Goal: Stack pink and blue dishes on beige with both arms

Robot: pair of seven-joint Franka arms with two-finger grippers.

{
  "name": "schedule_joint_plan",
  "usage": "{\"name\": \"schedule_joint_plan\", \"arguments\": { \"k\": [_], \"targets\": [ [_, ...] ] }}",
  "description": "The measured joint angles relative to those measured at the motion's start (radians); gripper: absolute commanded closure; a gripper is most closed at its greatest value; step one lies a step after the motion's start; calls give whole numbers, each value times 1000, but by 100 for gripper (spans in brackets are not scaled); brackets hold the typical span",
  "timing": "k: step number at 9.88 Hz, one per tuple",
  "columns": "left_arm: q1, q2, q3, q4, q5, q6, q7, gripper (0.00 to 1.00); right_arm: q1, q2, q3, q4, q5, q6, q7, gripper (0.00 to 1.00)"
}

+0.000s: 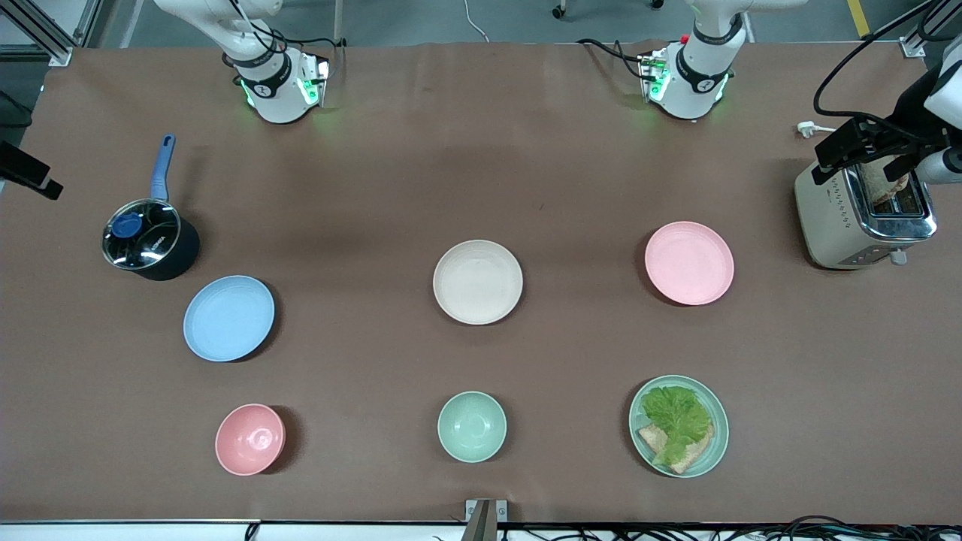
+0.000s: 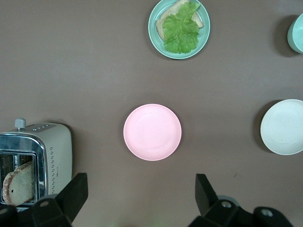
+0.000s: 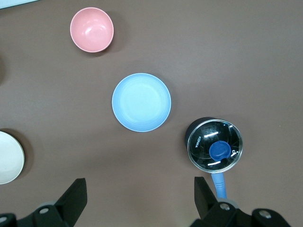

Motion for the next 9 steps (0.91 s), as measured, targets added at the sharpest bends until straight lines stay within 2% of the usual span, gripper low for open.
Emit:
{"name": "schedule_joint_plan", "arguments": {
  "k": [2, 3, 5, 7, 9],
  "targets": [
    [0, 17, 46, -45, -42, 23, 8, 0, 0, 2, 0, 0, 0, 7, 0, 0],
    [1, 32, 72, -94, -53, 84, 45, 0, 0, 5, 0, 0, 0, 9, -1, 0],
    [2, 64, 114, -249, -79, 241, 185, 0, 6, 37, 1, -5, 4, 14, -2, 0],
    [3, 98, 158, -398, -166, 411, 323, 0, 23, 143, 2, -33, 21, 103, -25, 0],
    [7, 133, 179, -543, -184, 571, 405, 2, 25, 275, -2, -77, 34, 236, -187, 0]
  ]
}}
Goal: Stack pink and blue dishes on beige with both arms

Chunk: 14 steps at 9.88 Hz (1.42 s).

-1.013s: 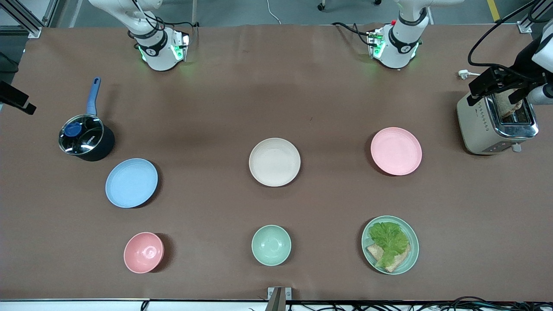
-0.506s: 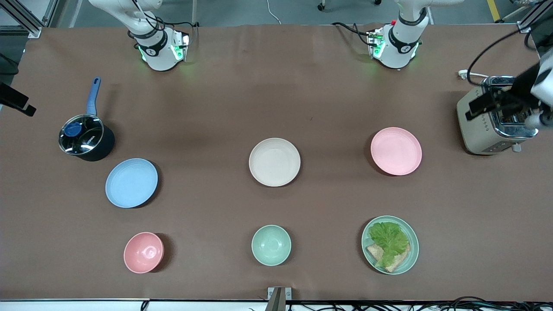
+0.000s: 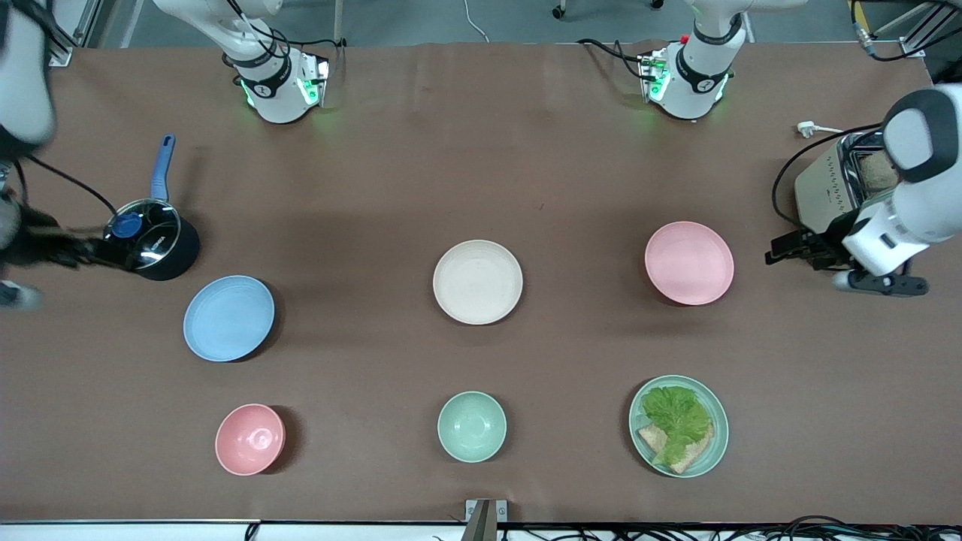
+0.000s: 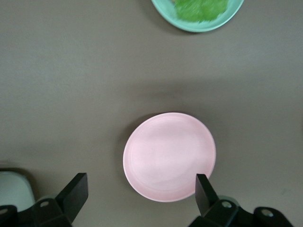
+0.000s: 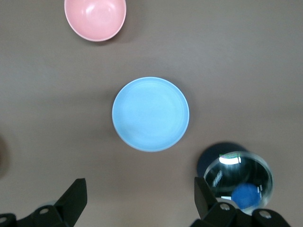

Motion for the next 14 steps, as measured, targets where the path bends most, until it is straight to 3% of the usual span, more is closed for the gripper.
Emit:
{"name": "schedule_joint_plan", "arguments": {
  "k": [1, 3, 6, 7, 9, 10, 13, 14],
  "targets": [
    [0, 25, 3, -55, -1, 40, 11, 12, -7, 59, -14, -16, 32, 51, -95, 0],
    [5, 98, 5, -124, -1, 101, 68, 13, -30, 168, -70, -46, 126, 172, -322, 0],
    [25, 197, 6, -210, -45, 264, 142, 19, -52, 311, -136, -102, 343, 321, -629, 0],
    [24, 225, 5, -219, -75, 287, 159, 33, -53, 339, -139, -141, 391, 388, -703, 0],
    [24, 258, 5, -221, -157, 294, 222, 93, -53, 360, -140, -198, 426, 469, -760, 0],
    [24, 262, 5, -224, -181, 294, 249, 100, -53, 362, -140, -210, 435, 482, -764, 2],
    [24, 259, 5, -224, -253, 295, 269, 100, -53, 364, -140, -250, 484, 491, -768, 36],
    [24, 244, 5, -223, -265, 291, 278, 100, -53, 364, -140, -261, 488, 494, -769, 68]
  ]
}}
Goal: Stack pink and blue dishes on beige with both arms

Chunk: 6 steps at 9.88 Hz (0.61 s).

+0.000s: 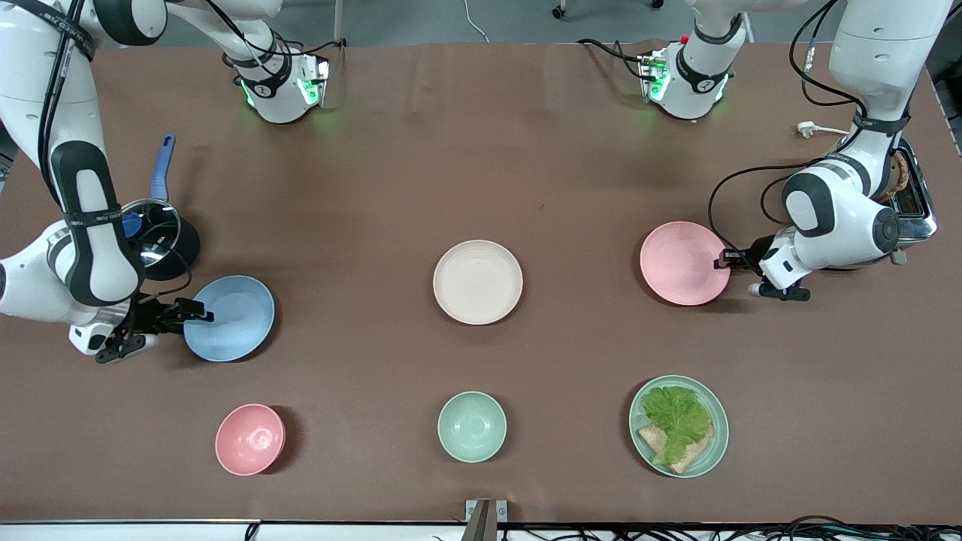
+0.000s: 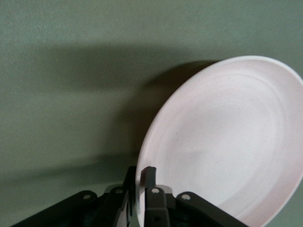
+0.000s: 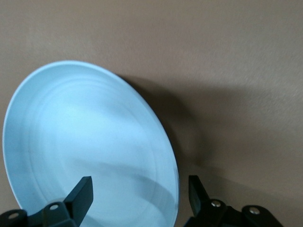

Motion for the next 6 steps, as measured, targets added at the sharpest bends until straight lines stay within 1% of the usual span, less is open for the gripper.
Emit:
{"name": "schedule_joint_plan", "arguments": {
  "k": [1, 2, 3, 5, 6],
  "targets": [
    [1, -26, -10, 1, -1, -3, 0, 100, 0, 0, -1, -5, 3, 1, 0, 99],
    [7, -54, -47, 3, -2, -7, -13, 100, 0, 0, -4, -6, 7, 2, 1, 99],
    [22, -79, -126, 5, -3, -9, -65, 99, -1, 0, -12, -6, 11, 2, 1, 99],
    [31, -98, -322, 22, -4, -7, -251, 99, 0, -1, -17, 2, 15, -3, 26, 99],
    [29, -89, -418, 39, -5, 2, -359, 98, 6, -4, -26, 28, 16, -47, 55, 99]
  ]
}}
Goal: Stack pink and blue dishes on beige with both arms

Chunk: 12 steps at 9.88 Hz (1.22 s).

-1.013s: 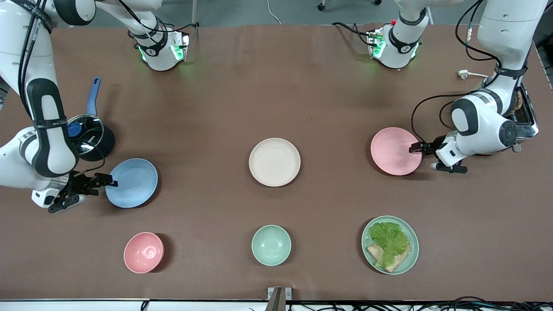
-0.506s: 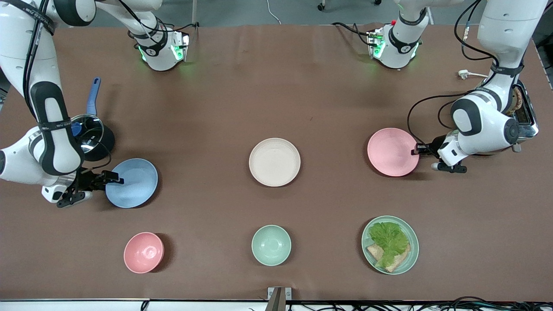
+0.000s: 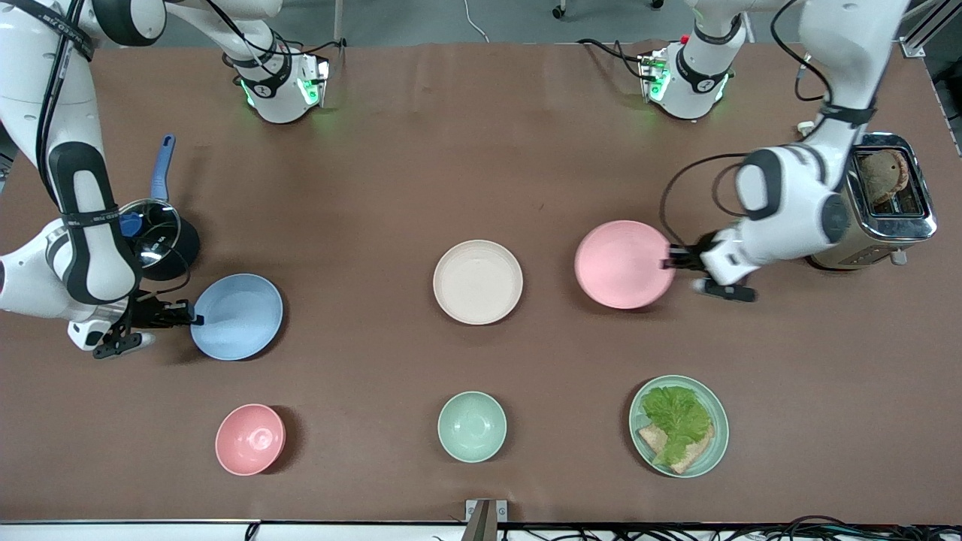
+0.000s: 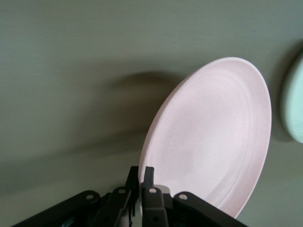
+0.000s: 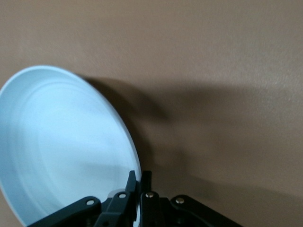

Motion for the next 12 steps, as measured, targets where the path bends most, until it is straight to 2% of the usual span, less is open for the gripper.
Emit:
{"name": "schedule_joint_plan", "arguments": {
  "k": [2, 3, 5, 7, 8, 9, 10, 12],
  "targets": [
    [-10, 61, -159, 47, 0, 95, -227, 98, 25, -6, -56, 138, -31, -223, 99, 99],
    [-19, 106, -216, 65, 1, 173, -310, 98, 32, -13, -65, 229, -67, -342, 186, 99],
    [-70, 189, -258, 91, 41, 301, -451, 96, 74, -35, -64, 330, -91, -485, 385, 99],
    [-107, 264, -280, 150, 161, 344, -617, 89, 134, -72, -32, 348, -92, -523, 577, 99],
    [-118, 295, -283, 177, 237, 348, -697, 71, 144, -98, 20, 348, -100, -528, 679, 99],
    [-122, 317, -285, 190, 295, 358, -758, 28, 148, -125, 81, 347, -109, -529, 782, 99],
    [-123, 329, -286, 197, 333, 374, -802, 0, 150, -149, 145, 345, -115, -527, 886, 99],
    [-122, 320, -286, 222, 357, 385, -829, 0, 153, -182, 269, 341, -143, -510, 1073, 99]
  ]
}}
